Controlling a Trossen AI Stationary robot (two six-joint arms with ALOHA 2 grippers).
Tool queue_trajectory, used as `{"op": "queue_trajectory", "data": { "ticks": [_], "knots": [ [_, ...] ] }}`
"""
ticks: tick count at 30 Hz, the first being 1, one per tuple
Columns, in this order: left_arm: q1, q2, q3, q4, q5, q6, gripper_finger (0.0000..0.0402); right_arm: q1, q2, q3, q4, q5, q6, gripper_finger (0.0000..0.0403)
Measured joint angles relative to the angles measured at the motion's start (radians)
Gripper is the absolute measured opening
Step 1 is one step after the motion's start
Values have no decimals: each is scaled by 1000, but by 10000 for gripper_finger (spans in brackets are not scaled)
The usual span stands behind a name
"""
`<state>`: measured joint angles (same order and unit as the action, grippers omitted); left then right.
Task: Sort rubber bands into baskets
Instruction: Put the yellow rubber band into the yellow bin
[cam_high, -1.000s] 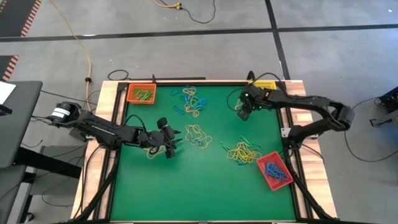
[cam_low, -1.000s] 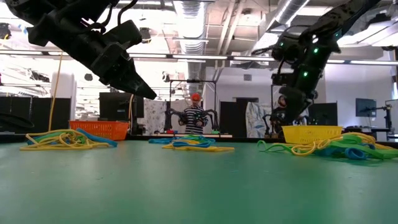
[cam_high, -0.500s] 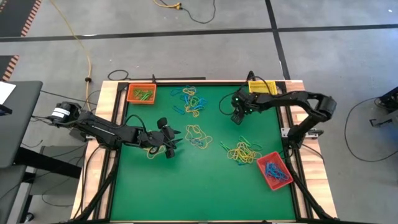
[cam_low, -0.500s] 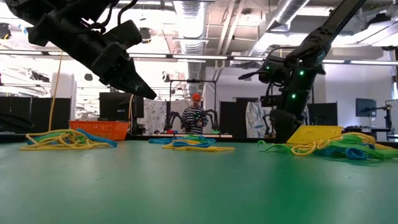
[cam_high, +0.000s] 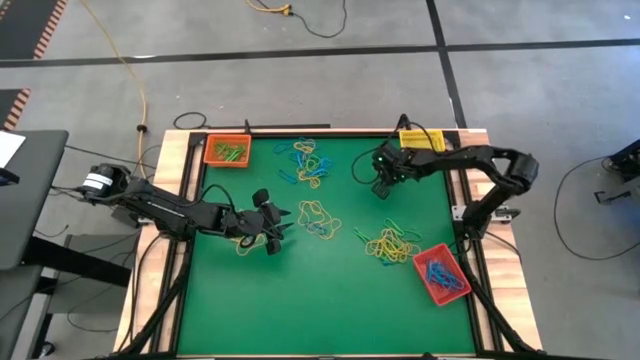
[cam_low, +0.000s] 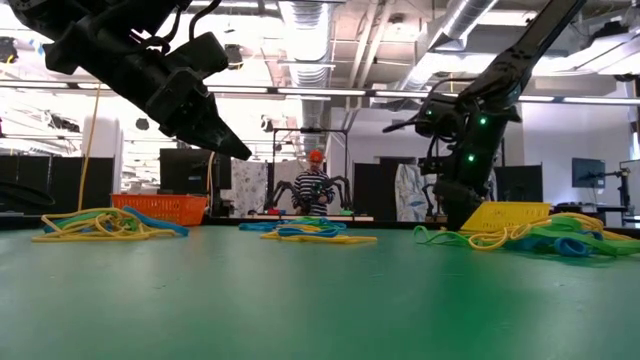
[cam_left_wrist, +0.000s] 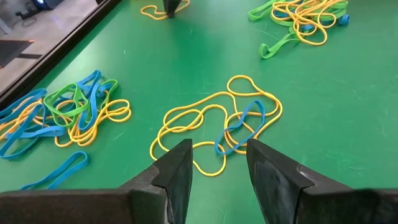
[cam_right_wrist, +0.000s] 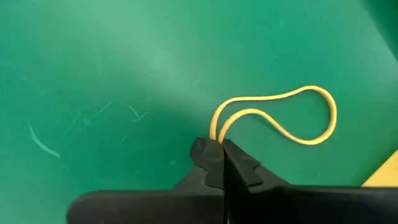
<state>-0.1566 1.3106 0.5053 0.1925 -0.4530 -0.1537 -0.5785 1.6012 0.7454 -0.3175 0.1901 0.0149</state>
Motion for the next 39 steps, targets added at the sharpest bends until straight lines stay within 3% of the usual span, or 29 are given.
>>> {"op": "queue_trajectory", "data": {
  "ticks": [11,35,39],
  "knots": [
    [0,0,0,0,0,0,142,10,-154,-4,-35,26,4,11],
    [0,0,0,0,-5,4,142,-20,-588,-2,-77,534,22,11],
    [0,0,0,0,-5,4,142,-33,-628,-1,-80,546,22,10]
  ]
}}
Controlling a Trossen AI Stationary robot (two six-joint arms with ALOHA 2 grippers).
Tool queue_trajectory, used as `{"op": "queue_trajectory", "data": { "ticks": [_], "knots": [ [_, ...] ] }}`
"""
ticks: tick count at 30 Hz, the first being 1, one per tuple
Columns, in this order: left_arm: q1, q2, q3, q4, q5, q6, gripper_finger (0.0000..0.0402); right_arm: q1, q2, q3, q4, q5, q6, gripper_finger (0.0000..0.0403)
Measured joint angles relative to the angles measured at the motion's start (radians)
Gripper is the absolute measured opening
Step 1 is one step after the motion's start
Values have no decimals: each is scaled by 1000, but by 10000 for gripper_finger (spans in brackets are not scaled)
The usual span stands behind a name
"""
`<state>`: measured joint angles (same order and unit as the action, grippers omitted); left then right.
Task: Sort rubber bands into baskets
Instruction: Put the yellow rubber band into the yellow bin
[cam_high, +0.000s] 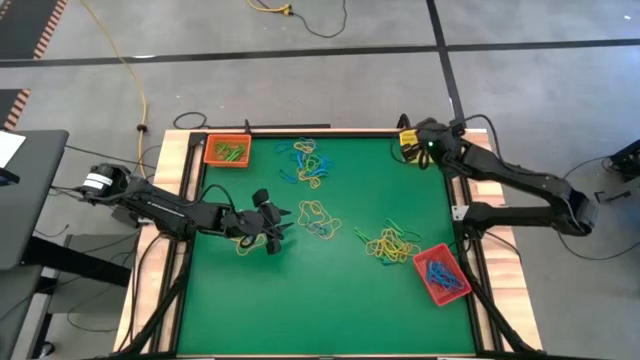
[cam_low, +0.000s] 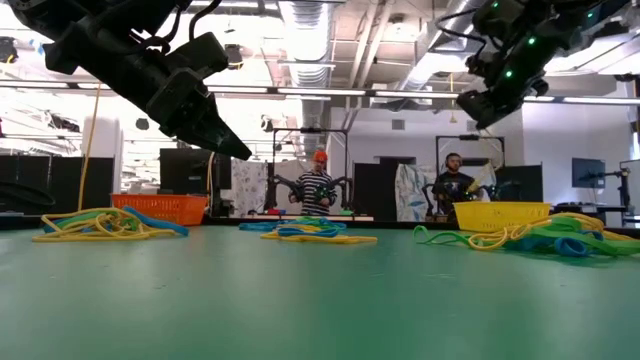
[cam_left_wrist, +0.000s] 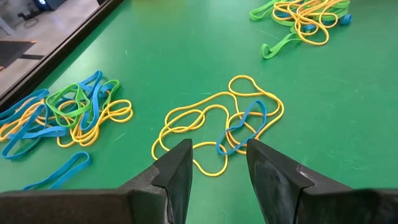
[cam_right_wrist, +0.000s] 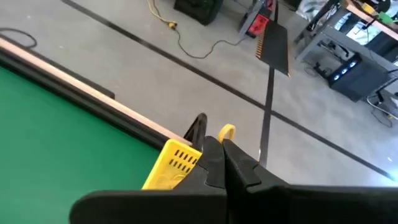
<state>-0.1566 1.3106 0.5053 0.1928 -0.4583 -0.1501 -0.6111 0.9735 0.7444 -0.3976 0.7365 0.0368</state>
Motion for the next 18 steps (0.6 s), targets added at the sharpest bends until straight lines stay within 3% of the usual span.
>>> {"op": "queue_trajectory", "data": {
  "ticks": [7,18],
  "knots": [
    [0,0,0,0,0,0,142,-56,8,0,-72,-4,1,11],
    [0,0,0,0,0,0,142,-87,124,0,-122,-35,42,12]
  ]
}}
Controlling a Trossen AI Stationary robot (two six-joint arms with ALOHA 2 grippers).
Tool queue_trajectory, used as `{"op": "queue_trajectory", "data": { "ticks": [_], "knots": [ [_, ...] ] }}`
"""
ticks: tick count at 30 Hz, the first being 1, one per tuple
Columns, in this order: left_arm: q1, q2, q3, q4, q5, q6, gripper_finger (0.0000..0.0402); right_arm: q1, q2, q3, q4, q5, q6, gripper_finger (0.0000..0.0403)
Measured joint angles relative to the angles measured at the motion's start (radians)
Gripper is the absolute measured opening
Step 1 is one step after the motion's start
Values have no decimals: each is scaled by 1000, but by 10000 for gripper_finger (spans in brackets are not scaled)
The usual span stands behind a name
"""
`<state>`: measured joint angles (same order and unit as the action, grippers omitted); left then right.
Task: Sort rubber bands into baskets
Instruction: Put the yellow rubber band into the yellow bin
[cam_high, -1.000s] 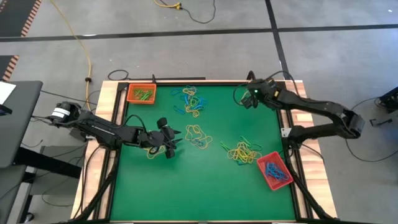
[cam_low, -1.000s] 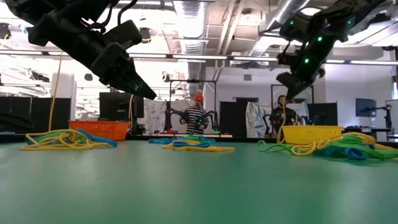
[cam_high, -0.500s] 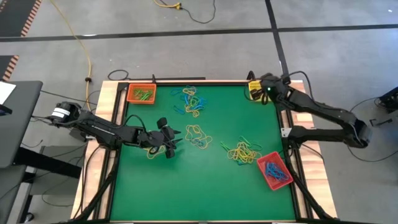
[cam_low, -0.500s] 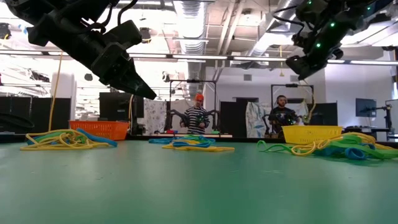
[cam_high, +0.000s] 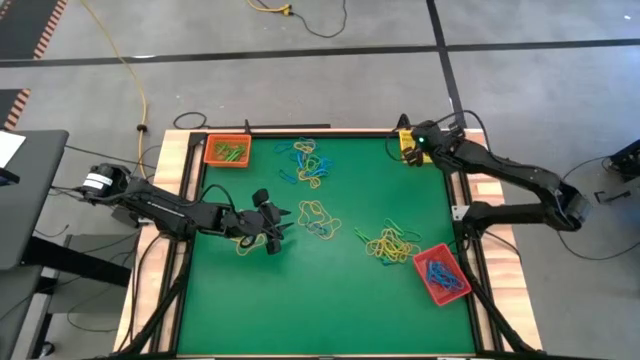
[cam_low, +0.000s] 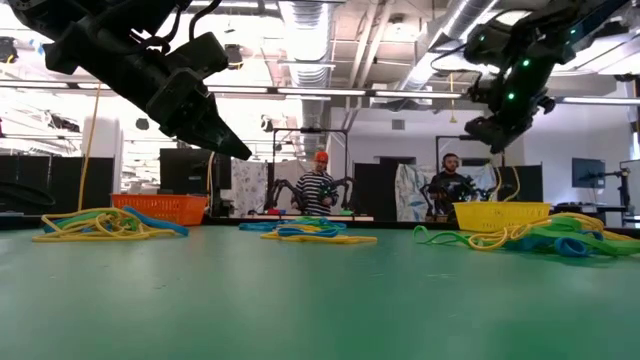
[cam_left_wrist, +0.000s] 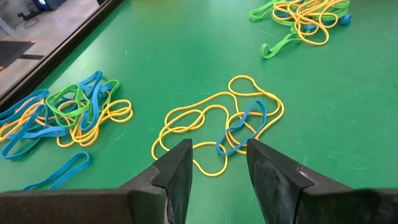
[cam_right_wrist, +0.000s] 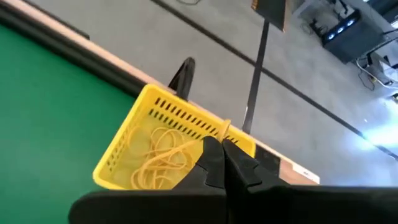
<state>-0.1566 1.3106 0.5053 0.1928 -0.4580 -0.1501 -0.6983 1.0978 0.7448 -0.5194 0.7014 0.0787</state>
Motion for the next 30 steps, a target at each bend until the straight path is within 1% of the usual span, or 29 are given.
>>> {"op": "queue_trajectory", "data": {
  "ticks": [10,16,20,26,30],
  "knots": [
    [0,0,0,-1,1,0,142,-21,121,0,-5,-32,11,15],
    [0,0,0,-3,2,0,142,-49,166,0,-23,-69,37,35],
    [0,0,0,-3,2,0,142,-79,187,0,-38,-122,38,42],
    [0,0,0,-4,2,0,142,-106,201,0,-51,-130,45,46],
    [0,0,0,-5,2,0,142,-120,201,0,-55,-153,46,59]
  ]
}}
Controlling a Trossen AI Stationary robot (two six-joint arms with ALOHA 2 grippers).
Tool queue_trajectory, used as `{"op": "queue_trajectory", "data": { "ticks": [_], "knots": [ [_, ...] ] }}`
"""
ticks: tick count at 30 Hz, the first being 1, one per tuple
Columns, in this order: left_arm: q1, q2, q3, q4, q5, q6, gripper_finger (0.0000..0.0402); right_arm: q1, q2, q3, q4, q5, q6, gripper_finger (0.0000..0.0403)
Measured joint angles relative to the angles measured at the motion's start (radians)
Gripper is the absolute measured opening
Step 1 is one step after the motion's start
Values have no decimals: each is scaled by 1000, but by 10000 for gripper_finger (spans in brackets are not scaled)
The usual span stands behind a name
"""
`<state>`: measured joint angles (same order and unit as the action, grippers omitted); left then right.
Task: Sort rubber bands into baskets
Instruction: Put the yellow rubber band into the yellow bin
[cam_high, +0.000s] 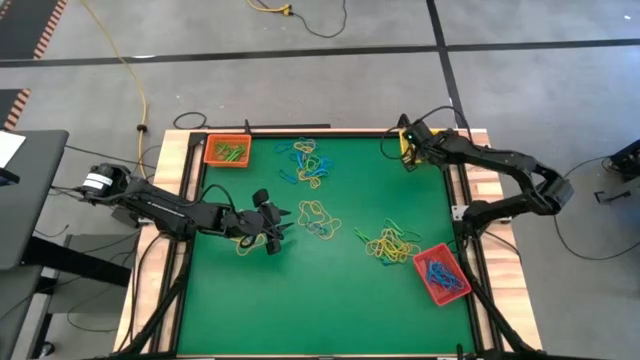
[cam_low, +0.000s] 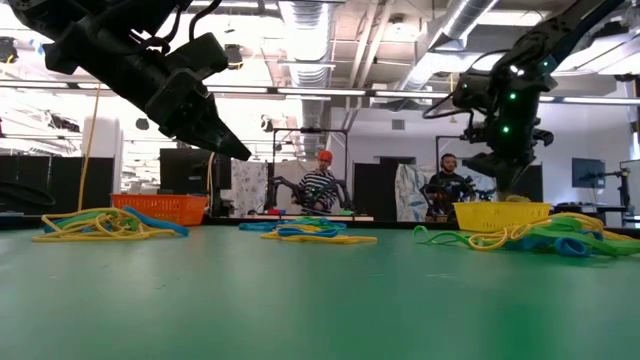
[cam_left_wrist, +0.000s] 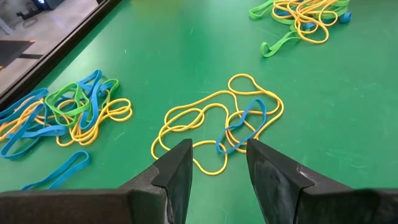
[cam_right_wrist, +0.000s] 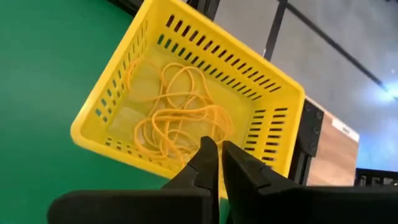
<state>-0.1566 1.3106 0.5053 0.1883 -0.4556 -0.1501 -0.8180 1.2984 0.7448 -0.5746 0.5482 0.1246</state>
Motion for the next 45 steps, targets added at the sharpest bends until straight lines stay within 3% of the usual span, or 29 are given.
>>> {"op": "queue_trajectory", "data": {
  "ticks": [13,20,29,38,45],
  "knots": [
    [0,0,0,-3,6,-2,142,7,-22,0,13,-18,1,160],
    [0,0,0,-4,6,-2,142,123,-84,0,30,-75,8,172],
    [0,0,0,-5,-2,0,142,378,-117,0,33,-240,51,160],
    [0,0,0,-4,-3,-9,142,726,-115,-1,234,-227,89,160],
    [1,0,0,8,-35,-37,142,960,-115,-1,448,-84,-29,159]
  ]
}}
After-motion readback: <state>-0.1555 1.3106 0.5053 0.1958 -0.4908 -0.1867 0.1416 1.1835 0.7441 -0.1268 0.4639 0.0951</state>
